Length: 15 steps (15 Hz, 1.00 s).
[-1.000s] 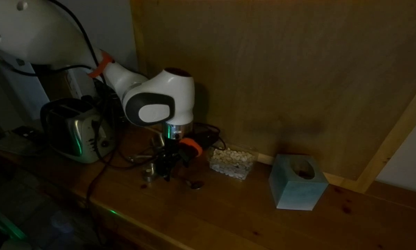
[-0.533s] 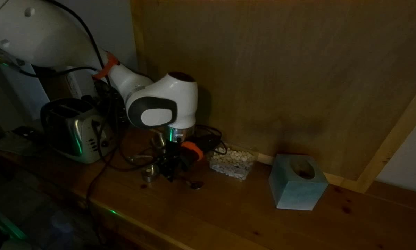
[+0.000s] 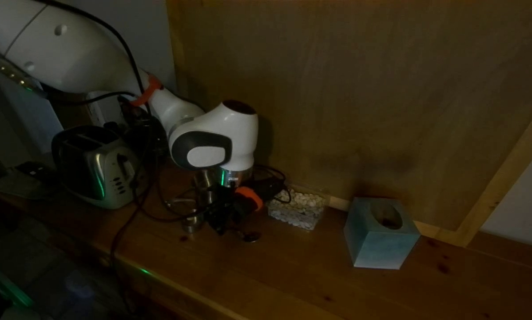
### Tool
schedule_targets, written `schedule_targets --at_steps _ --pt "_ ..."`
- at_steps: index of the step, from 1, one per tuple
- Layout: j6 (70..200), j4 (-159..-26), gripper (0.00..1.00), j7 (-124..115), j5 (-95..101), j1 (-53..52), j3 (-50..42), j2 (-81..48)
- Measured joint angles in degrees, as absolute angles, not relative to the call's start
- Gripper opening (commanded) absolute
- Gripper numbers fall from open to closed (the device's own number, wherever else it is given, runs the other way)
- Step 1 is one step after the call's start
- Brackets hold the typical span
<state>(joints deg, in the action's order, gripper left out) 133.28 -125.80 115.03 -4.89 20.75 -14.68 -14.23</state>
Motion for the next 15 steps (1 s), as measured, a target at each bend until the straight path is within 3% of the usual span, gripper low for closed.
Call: schedule_targets --at_steps 4,5,15 --pt "133.3 -125.1 0.04 115.1 -5.2 21.5 -14.5 -14.4" --pt "133.3 -125.0 0.01 115.1 -5.2 21.7 -14.5 -14.5" --pt "133.0 -123.4 0.02 115.1 -5.2 23.0 -14.7 -14.6"
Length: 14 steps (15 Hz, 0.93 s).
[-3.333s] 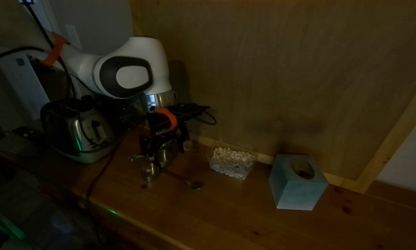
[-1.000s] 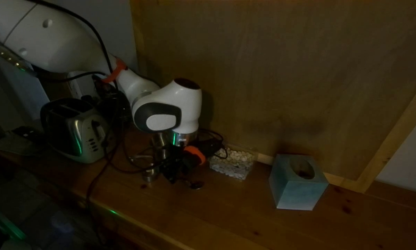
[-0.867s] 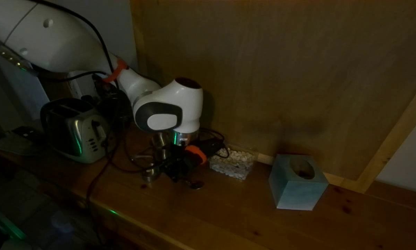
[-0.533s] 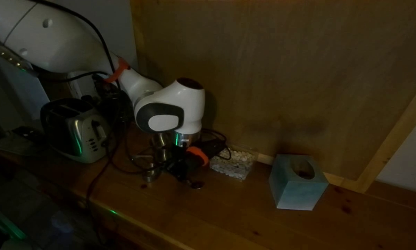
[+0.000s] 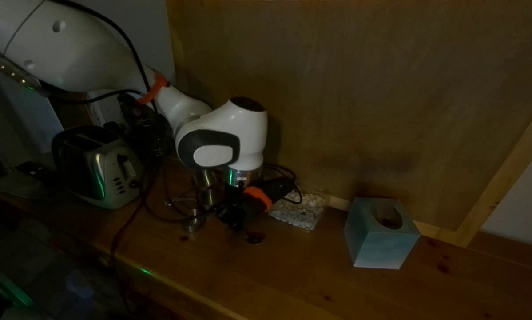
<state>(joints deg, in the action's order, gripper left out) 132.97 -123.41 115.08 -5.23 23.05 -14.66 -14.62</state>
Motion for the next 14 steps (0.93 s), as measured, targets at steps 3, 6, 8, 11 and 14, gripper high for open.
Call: schedule_targets --at_steps 3,6,8,11,14 --pt "132.9 -122.3 0.02 115.1 -5.1 23.4 -15.3 -14.5" --pt "132.7 -121.5 0.02 115.5 -4.9 23.9 -15.8 -13.7" --pt "131.9 -121.3 0.02 116.8 -4.8 24.2 -16.0 -12.6" --pt "130.1 -121.2 0.02 121.0 -5.1 24.6 -16.0 -9.9" --pt "128.0 -121.1 0.07 125.3 -6.6 24.8 -16.1 -7.6"
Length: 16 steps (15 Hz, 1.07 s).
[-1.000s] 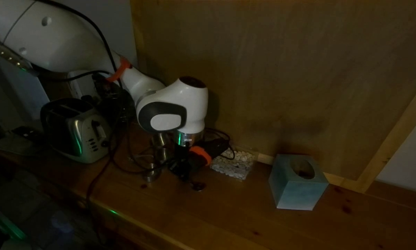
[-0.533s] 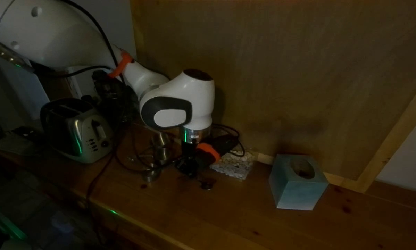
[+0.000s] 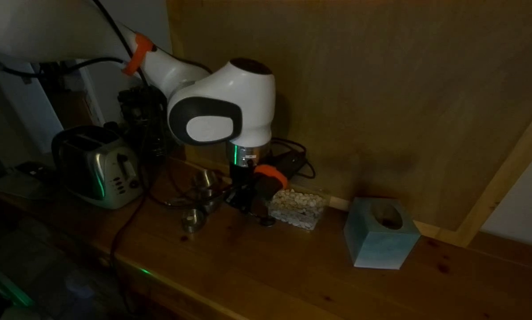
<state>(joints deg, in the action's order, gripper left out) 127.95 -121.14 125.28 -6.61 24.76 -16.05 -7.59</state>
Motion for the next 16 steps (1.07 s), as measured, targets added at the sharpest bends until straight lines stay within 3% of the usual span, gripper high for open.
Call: schedule_targets --at_steps 4,5,16 --pt "128.0 -121.3 0.07 125.2 -6.6 24.6 -16.1 -8.1" --pt "128.0 -121.3 0.02 125.2 -6.6 24.6 -16.1 -8.2" --pt "122.4 -118.3 0.02 141.5 -12.7 24.6 -15.7 -8.4"
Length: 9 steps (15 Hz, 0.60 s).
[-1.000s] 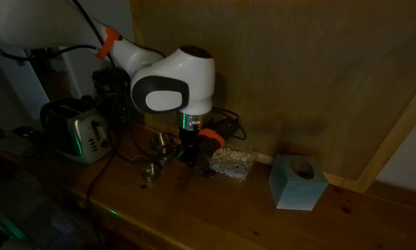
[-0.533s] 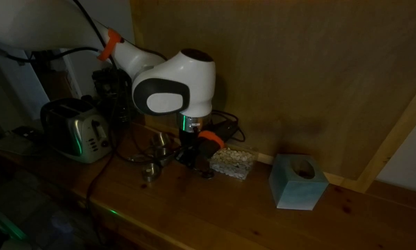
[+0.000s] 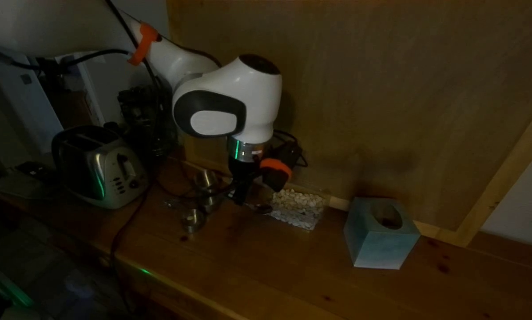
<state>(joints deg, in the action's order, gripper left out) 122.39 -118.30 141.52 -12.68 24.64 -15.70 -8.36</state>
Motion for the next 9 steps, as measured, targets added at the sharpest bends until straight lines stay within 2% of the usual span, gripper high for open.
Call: schedule_targets --at_steps 5,8,9 --pt "118.2 -116.0 0.02 155.8 -21.7 26.1 -16.1 -8.8" --pt "113.9 -113.0 0.02 155.7 -24.5 31.3 -9.9 -8.9" --pt "112.7 -112.0 0.07 155.5 -25.9 32.5 -8.3 -9.1"
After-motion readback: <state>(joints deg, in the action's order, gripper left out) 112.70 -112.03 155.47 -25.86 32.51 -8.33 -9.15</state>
